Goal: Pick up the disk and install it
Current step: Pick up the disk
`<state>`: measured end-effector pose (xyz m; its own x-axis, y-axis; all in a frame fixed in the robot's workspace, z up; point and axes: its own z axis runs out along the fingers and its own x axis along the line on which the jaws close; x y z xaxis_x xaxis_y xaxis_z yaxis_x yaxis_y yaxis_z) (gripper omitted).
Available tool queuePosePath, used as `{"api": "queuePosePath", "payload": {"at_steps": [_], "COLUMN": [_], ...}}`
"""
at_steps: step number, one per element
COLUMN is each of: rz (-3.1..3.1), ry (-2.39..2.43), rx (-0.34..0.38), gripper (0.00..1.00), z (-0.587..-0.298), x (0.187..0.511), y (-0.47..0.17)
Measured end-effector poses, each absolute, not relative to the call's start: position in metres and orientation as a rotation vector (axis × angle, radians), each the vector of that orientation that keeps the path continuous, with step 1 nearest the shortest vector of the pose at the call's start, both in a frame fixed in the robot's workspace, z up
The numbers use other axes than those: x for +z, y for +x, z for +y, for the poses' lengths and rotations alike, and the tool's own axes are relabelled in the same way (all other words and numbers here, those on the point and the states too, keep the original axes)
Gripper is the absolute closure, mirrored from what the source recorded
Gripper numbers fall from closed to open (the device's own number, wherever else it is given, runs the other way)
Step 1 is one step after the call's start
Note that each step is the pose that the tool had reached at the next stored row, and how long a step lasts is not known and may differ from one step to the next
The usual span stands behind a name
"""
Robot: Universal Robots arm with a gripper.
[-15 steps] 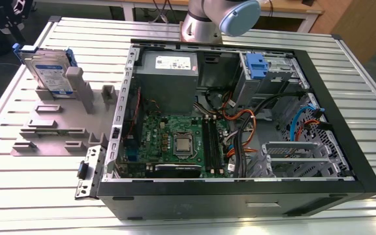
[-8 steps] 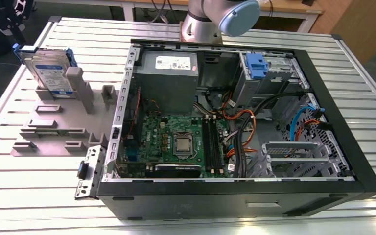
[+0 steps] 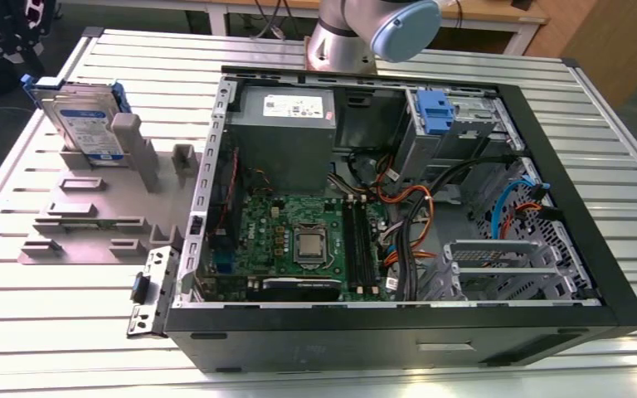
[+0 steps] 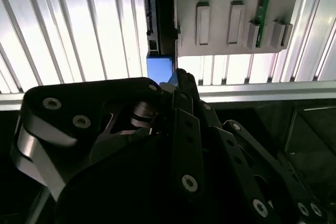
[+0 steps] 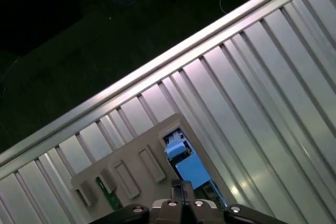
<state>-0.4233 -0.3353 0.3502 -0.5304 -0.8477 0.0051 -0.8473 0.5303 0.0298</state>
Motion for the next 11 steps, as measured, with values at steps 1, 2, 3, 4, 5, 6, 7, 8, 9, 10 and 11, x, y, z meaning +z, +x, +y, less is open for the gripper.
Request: {"api": "queuePosePath", "payload": {"at_steps": [1, 2, 3, 4, 5, 6, 7, 8, 9, 10, 11], "rz": [-2.718, -2.708, -2.700, -2.699, -2.699, -2.700, -2.700, -2.696, -2.686, -2.672, -2.657], "ry": [1.536, 1.555, 1.567, 1.573, 1.576, 1.578, 1.581, 1.589, 1.606, 1.630, 1.654], "rx": [-0.037, -0.036, -0.036, -0.035, -0.033, -0.032, -0.030, -0.029, -0.029, -0.029, -0.029], "gripper": [0.89, 0.89, 0.89, 0.89, 0.89, 0.89, 0.89, 0.89, 0.89, 0.89, 0.89], "z": [-0.3354, -0.3353, -0.3352, -0.3341, -0.3321, -0.3298, -0.3281, -0.3273, -0.3273, -0.3273, -0.3273], "x": [0.3497, 0.3494, 0.3492, 0.3490, 0.3488, 0.3486, 0.3484, 0.3480, 0.3477, 0.3475, 0.3471], "y": [-0.4232, -0.4233, -0.4233, -0.4233, -0.4233, -0.4233, -0.4233, -0.4233, -0.4233, -0.4232, -0.4232]}}
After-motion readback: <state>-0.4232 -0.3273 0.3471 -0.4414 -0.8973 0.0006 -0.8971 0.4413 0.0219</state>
